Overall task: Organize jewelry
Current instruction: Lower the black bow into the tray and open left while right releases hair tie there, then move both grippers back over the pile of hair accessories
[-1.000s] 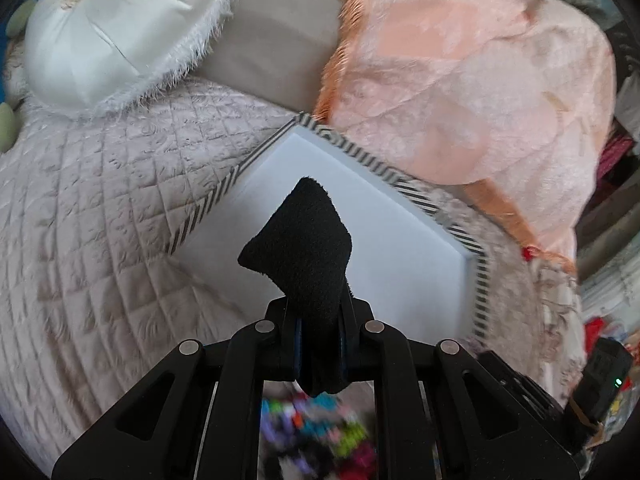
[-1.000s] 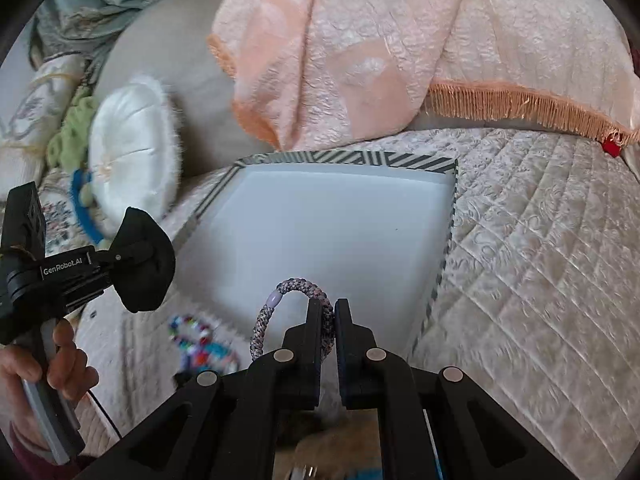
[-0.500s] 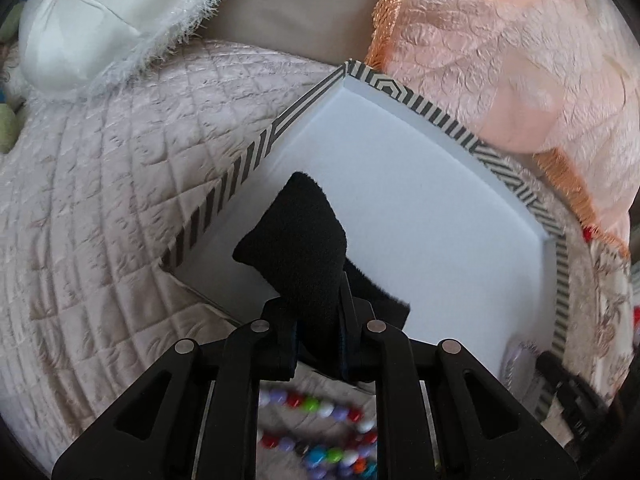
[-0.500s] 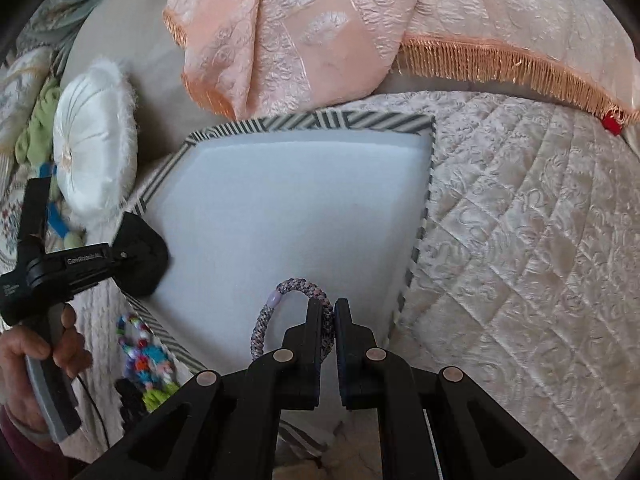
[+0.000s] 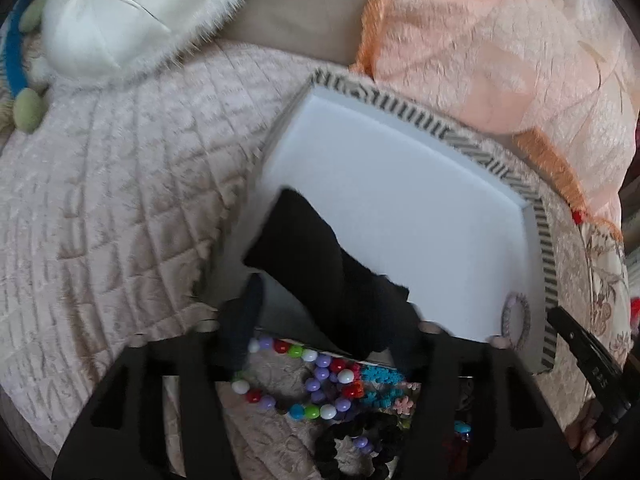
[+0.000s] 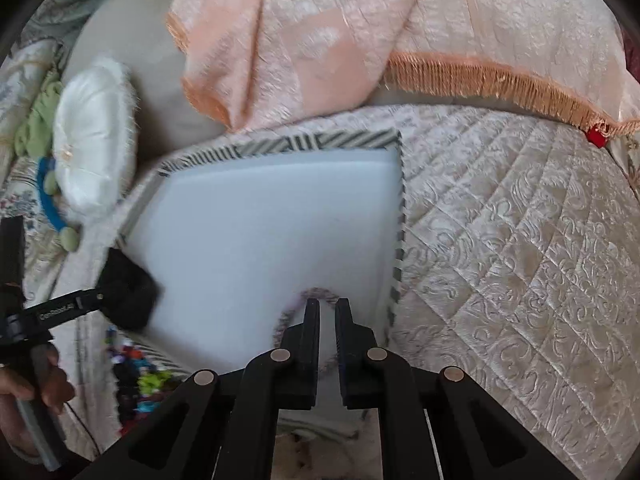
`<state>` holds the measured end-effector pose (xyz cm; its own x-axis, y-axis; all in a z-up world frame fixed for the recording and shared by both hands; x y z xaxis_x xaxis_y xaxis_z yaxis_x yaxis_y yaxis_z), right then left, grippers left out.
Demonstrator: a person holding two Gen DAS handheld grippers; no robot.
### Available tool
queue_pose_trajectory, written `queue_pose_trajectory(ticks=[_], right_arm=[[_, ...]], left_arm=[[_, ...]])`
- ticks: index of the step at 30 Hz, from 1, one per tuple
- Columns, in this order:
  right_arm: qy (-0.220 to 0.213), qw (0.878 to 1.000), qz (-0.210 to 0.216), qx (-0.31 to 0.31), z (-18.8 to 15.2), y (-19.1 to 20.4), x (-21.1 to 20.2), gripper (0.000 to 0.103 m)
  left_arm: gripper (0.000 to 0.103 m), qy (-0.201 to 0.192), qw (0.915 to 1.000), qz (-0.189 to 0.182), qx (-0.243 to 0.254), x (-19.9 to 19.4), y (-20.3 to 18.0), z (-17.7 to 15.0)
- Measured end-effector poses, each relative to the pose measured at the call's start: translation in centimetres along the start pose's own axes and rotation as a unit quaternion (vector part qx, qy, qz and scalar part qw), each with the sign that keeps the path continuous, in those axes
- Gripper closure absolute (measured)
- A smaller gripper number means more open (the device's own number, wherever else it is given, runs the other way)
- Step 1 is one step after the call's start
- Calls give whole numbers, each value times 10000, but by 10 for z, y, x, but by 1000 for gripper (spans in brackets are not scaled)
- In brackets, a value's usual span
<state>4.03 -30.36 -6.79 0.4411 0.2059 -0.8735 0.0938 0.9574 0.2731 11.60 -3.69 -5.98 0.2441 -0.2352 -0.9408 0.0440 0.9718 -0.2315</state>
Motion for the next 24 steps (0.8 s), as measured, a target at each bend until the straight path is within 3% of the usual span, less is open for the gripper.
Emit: queue_pose_trajectory(ticks=[6,12,24], right_arm=[[-162,9996,171,-172,-12,19,-24,74],[-364,9982,223,-425,-30,43,-54,62],[-540,9960,354,-617,-86,71,-84,57]], left_arm=[[40,-330,9992,204,-10,-26,2,-9],[40,-762,9962,406,103,-58,0,-42],[40,-1231,9865,977,459,-88,7,-114]])
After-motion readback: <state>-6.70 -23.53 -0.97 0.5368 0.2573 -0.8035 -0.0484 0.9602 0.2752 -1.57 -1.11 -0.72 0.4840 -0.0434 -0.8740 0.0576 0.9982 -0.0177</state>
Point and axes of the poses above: each gripper's, at about its wrist camera, not at the fingertips, and x roughly the way its jaws point, y to its left, z to its top, the point moved 1 cm from there along x, roughly the way its jaws point, and after that the axes turned 12 degrees about y, right-handed, at the moved point
